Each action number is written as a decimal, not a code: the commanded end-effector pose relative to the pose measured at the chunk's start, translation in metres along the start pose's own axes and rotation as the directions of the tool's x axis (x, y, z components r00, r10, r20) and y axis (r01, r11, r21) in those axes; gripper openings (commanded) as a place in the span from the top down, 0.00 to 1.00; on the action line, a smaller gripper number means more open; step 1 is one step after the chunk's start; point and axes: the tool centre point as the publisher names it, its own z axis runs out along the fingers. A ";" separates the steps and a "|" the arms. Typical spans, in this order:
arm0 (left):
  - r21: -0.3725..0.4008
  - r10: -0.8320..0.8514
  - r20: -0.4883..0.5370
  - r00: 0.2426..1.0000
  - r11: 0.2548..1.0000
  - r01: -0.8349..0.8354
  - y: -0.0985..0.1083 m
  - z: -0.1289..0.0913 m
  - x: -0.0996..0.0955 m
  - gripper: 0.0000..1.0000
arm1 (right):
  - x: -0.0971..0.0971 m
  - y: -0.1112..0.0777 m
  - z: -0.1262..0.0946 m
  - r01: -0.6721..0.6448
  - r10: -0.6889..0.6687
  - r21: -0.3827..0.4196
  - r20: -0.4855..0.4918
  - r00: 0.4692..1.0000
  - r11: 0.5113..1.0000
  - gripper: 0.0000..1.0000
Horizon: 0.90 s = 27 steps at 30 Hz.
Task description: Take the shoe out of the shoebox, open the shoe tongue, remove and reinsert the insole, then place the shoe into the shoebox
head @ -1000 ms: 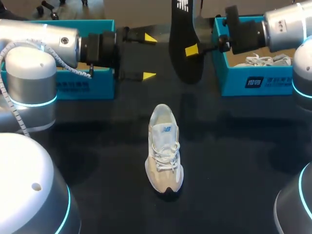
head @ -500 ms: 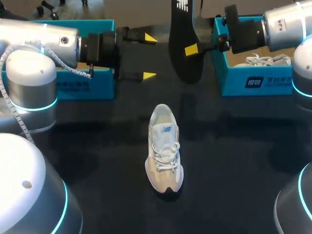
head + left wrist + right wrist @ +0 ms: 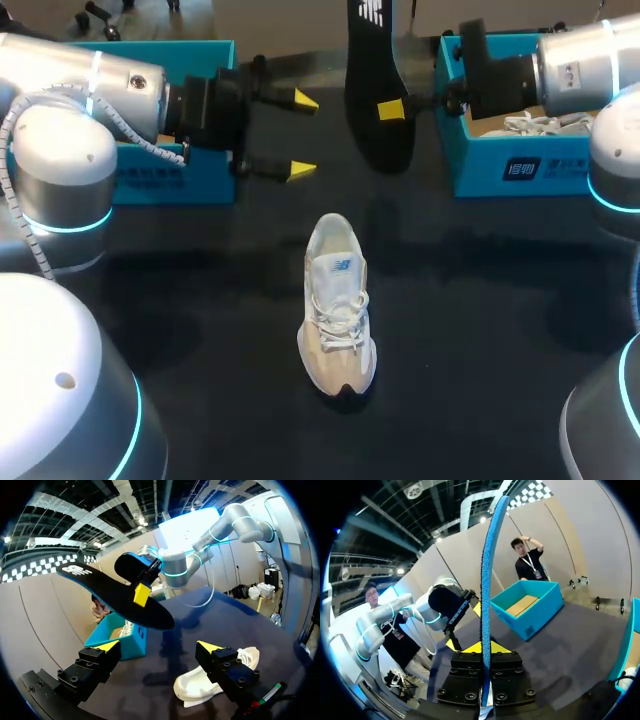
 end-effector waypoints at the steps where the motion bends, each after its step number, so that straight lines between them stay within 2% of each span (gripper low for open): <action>1: -0.050 -0.047 -0.029 0.999 0.998 0.045 0.011 -0.004 0.003 0.00 | -0.008 -0.009 0.010 0.006 -0.006 -0.039 -0.024 1.000 0.999 1.00; 9: -0.149 -0.165 -0.051 0.985 0.977 0.156 0.036 -0.009 0.011 0.00 | -0.012 -0.015 0.021 -0.010 0.006 -0.061 -0.066 0.998 0.998 1.00; 15: -0.226 -0.250 -0.052 0.967 0.946 0.233 0.053 -0.008 0.025 0.00 | -0.014 -0.019 0.033 -0.028 0.021 -0.062 -0.100 0.995 0.998 1.00; 22: -0.276 -0.344 -0.034 0.938 0.906 0.322 0.067 -0.012 0.040 0.00 | -0.020 -0.024 0.041 -0.032 0.024 -0.064 -0.129 0.991 0.997 1.00; 27: -0.303 -0.427 -0.004 0.904 0.862 0.406 0.074 -0.016 0.045 0.00 | -0.024 -0.028 0.039 -0.010 -0.001 -0.075 -0.141 0.990 0.997 1.00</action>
